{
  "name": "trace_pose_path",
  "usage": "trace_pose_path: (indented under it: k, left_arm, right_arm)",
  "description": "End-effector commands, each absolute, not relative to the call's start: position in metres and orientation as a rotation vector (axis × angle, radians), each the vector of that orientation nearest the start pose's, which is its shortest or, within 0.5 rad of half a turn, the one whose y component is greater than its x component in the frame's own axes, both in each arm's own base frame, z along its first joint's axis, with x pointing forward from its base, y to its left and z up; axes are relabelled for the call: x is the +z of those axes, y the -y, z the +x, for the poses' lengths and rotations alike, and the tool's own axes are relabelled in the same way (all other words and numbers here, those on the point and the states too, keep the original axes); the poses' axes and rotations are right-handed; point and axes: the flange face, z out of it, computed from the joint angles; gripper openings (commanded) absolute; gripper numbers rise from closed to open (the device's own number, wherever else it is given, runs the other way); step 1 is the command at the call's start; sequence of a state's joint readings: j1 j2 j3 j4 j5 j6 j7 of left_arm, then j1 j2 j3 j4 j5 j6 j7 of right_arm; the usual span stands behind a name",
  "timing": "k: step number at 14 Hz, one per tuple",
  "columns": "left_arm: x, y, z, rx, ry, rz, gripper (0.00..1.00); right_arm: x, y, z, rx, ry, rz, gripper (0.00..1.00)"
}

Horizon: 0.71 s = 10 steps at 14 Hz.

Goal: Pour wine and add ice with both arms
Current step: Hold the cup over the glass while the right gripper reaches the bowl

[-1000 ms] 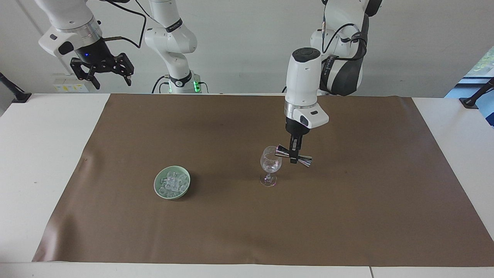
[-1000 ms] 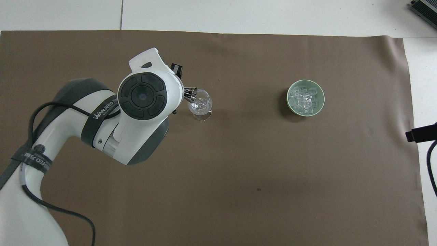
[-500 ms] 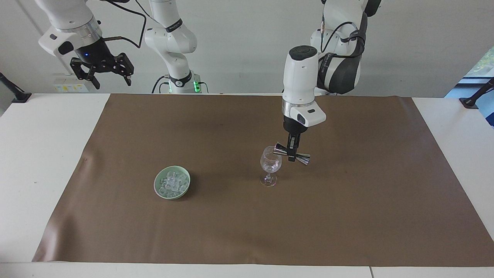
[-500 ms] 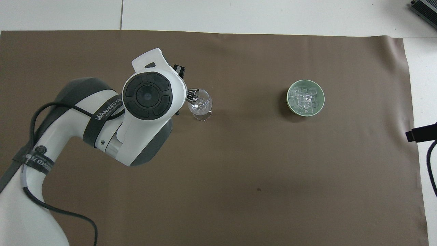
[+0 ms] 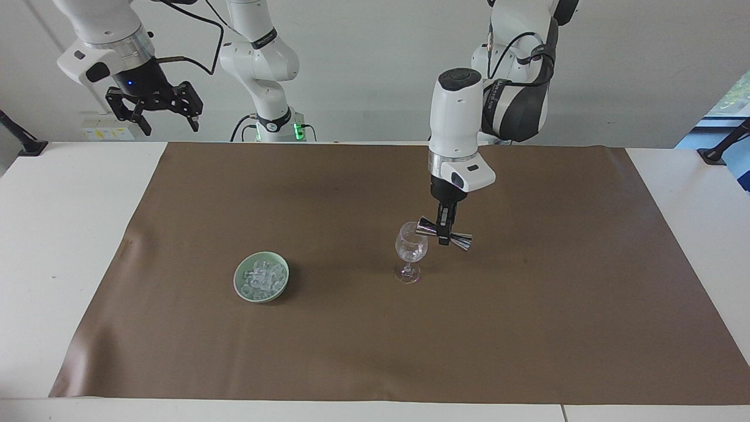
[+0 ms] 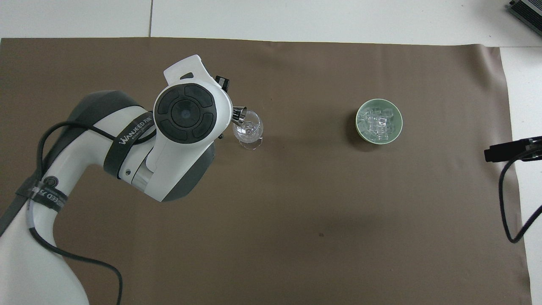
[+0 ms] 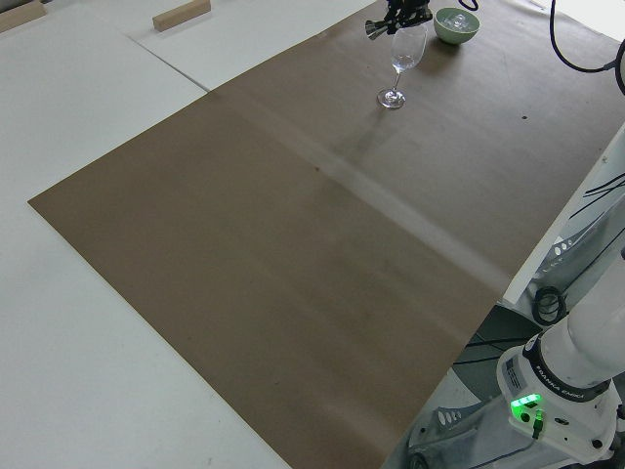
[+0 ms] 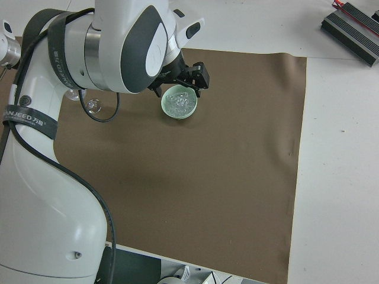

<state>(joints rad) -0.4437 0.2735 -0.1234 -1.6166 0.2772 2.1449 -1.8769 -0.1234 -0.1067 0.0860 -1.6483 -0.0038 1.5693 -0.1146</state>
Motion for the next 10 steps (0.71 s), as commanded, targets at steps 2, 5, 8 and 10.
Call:
trace_pose_path:
  k: [2,5,8,10]
  left_arm:
    - [0.497,0.347,0.576,-0.536,1.828,-2.671,0.0]
    - [0.496,0.346,0.576,-0.534,1.824,-2.661,0.0]
    - [0.496,0.348,0.574,-0.537,1.815,-2.655,0.0]
    - [0.496,0.347,0.575,-0.555,1.804,-2.654,0.0]
  right_arm:
    - [0.598,0.004,0.523,-0.071,0.087,-3.145,1.0]
    - [0.531,-0.009,0.539,-0.048,0.042,-3.141,1.0]
    - [0.469,-0.025,0.563,-0.043,0.003,-3.133,1.0]
    - [0.447,-0.036,0.577,-0.107,0.014,-3.125,1.0]
